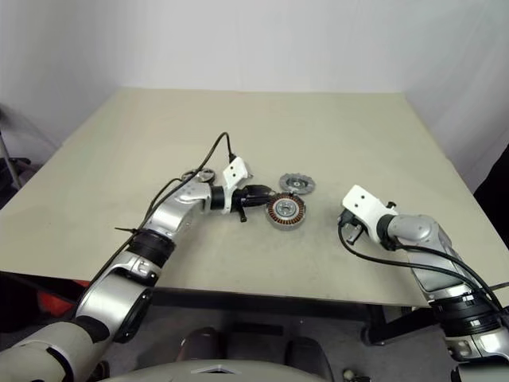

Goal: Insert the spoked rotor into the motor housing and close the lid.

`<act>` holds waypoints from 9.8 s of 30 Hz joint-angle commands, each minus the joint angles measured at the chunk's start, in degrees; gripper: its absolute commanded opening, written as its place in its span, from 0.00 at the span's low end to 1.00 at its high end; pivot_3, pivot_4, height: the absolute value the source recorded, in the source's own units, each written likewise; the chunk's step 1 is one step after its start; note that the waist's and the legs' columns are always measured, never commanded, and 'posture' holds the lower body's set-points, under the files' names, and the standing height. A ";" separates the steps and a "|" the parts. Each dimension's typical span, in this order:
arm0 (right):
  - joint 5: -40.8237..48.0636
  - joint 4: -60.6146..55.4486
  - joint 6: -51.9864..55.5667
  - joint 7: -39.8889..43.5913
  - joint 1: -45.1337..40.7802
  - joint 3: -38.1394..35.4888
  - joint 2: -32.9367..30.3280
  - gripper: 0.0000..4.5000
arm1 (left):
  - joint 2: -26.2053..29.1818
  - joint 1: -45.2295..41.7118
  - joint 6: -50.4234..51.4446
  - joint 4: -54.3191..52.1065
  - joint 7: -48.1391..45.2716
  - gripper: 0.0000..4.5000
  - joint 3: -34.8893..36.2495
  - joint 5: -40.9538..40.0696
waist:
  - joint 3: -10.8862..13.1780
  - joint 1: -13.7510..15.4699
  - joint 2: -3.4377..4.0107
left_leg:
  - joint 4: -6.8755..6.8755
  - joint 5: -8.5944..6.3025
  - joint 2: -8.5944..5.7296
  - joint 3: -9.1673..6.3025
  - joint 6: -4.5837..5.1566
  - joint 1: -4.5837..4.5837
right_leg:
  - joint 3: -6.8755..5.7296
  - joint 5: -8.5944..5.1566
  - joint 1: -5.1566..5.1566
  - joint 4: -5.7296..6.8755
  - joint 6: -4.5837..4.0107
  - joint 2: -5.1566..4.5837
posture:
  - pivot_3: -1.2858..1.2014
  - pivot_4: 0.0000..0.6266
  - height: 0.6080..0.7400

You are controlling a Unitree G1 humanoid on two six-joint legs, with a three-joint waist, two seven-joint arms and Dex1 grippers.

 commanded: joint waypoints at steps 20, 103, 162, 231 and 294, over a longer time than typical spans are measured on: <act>1.03 -9.73 5.09 -6.28 6.16 -5.19 2.32 0.00 | -6.24 -10.01 -6.98 15.73 -4.26 0.17 0.04 3.74 | 0.01 1.58 -0.01 | 0.00 0.00 -0.03 -0.24 0.00 0.12 | -0.01 0.01 0.12 0.00 0.01 -0.06 | 0.52 0.00 1.00; 1.10 -12.72 5.51 -7.68 -4.74 4.66 11.30 0.00 | 0.83 2.57 6.34 -5.03 3.16 0.33 12.76 -2.63 | 0.05 1.00 -0.02 | -0.07 -0.15 -0.62 -0.25 0.26 0.01 | -0.07 -0.02 0.10 -0.07 0.33 -0.78 | 0.52 0.00 1.00; 1.40 -3.82 -0.02 -4.33 -11.52 4.66 13.69 0.00 | 4.51 15.19 14.02 -19.96 15.02 0.33 11.58 -6.16 | 0.05 0.80 -0.07 | -0.01 -0.04 -0.61 -0.26 0.07 -0.17 | -0.10 -0.01 -0.04 -0.02 0.38 -0.77 | 0.52 0.00 1.00; 2.92 -3.25 0.48 -4.47 -12.64 1.67 11.25 0.00 | -2.49 3.52 31.54 7.73 39.94 0.24 52.09 -40.46 | 0.11 1.00 -0.22 | -0.01 -0.06 -0.66 -0.26 0.11 -0.05 | -0.09 0.02 0.11 -0.10 0.44 -0.77 | 0.52 0.00 1.00; 3.98 -15.62 7.09 -4.92 9.29 -14.83 -3.47 0.00 | -9.90 -3.88 54.14 17.25 12.09 0.38 31.93 -33.33 | 0.24 1.57 -0.37 | 0.05 -0.45 -0.86 -0.25 0.77 0.09 | -0.07 -0.14 0.35 -0.24 0.67 -0.93 | 0.52 0.00 1.00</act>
